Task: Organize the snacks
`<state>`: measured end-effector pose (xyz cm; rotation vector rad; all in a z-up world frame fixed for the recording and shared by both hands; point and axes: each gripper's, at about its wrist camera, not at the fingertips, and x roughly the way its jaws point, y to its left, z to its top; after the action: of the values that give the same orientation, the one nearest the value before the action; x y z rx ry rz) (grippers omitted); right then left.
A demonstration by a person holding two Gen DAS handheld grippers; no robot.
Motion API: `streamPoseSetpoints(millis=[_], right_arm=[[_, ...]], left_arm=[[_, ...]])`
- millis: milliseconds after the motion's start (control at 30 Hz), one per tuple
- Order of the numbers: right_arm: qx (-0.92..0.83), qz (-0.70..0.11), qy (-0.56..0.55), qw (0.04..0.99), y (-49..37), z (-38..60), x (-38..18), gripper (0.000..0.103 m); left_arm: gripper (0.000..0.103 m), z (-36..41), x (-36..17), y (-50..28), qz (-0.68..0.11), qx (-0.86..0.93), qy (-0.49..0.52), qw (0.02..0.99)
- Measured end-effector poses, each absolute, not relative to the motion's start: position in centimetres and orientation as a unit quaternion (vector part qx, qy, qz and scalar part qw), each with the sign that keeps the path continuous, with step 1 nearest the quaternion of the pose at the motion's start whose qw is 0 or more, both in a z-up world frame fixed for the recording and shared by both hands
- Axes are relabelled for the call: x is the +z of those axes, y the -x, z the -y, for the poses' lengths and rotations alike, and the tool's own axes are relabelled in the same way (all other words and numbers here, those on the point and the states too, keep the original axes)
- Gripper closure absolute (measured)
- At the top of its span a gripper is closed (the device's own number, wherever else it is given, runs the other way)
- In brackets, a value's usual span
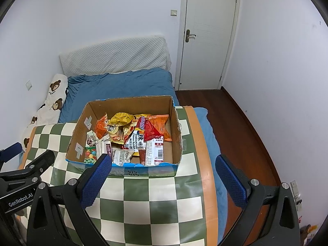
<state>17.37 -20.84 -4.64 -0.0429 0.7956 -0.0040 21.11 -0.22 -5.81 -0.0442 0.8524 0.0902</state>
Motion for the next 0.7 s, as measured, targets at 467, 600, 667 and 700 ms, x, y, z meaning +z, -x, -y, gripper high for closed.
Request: streamPoseSetpoints(millis=[467, 600, 667, 700], right_arm=[[-0.003, -0.388, 0.020, 0.922, -16.84, 20.90, -4.47, 0.000], [-0.002, -0.387, 0.020, 0.922, -16.94, 20.93, -4.48, 0.000], [-0.002, -0.387, 0.017, 0.922, -16.85, 20.97, -4.40, 0.000], [-0.003, -0.387, 0.018, 0.922, -16.88, 21.01, -4.39, 0.000]], left_arm=[[0.000, 0.27, -5.81, -21.12, -0.412, 0.044, 0.021, 0.910], [0.000, 0.31, -5.85, -21.11, -0.412, 0.043, 0.020, 0.910], [0.000, 0.49, -5.84, -21.10, -0.411, 0.040, 0.019, 0.911], [0.000, 0.54, -5.83, -21.09, -0.410, 0.039, 0.019, 0.911]])
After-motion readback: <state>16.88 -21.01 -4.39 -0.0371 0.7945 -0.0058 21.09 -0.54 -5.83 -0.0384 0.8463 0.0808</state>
